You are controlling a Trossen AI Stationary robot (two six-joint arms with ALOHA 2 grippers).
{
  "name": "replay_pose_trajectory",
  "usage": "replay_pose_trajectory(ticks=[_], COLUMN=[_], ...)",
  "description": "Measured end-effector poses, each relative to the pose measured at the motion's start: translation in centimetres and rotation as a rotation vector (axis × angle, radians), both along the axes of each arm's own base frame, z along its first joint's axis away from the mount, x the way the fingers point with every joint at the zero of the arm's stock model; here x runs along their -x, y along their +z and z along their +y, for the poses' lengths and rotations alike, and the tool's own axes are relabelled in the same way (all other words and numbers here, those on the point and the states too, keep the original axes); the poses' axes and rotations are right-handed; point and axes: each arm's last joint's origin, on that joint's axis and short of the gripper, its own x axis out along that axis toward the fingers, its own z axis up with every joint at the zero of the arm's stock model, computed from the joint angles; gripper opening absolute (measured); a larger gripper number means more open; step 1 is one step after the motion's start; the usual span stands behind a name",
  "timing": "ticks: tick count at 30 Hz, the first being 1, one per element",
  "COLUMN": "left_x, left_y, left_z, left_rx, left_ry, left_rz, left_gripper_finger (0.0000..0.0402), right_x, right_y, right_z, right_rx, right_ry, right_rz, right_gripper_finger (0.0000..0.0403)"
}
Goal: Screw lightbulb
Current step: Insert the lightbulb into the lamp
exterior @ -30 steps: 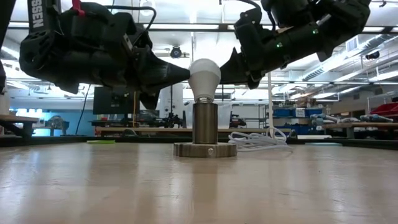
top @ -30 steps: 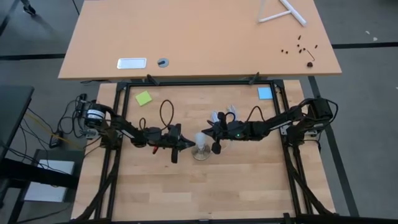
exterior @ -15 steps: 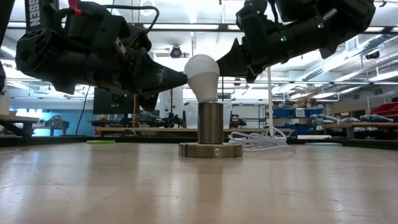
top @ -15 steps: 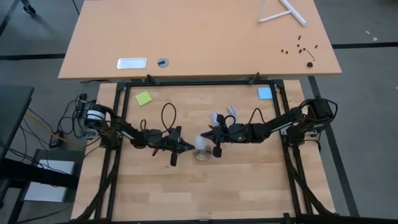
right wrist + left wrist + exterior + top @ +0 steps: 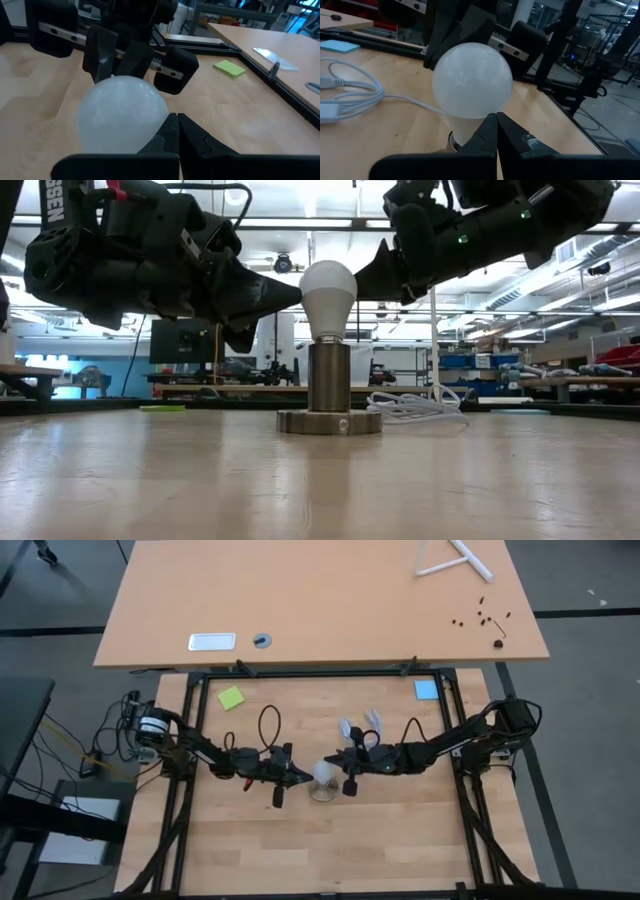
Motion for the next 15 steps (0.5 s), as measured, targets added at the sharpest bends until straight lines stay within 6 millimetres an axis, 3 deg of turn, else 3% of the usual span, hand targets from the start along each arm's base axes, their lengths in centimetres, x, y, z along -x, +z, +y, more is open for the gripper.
replay_pose_trajectory(ticks=[15], left_x=[0.1], left_y=[-0.2], left_z=[-0.5], left_rx=[-0.025], left_ry=[-0.009], left_rz=[0.020], left_gripper_finger=[0.0003], right_x=[0.2], right_y=[0.1], right_z=[1.5], right_rx=[0.072], right_ry=[0.033], right_rz=[-0.002], right_gripper_finger=[0.0002])
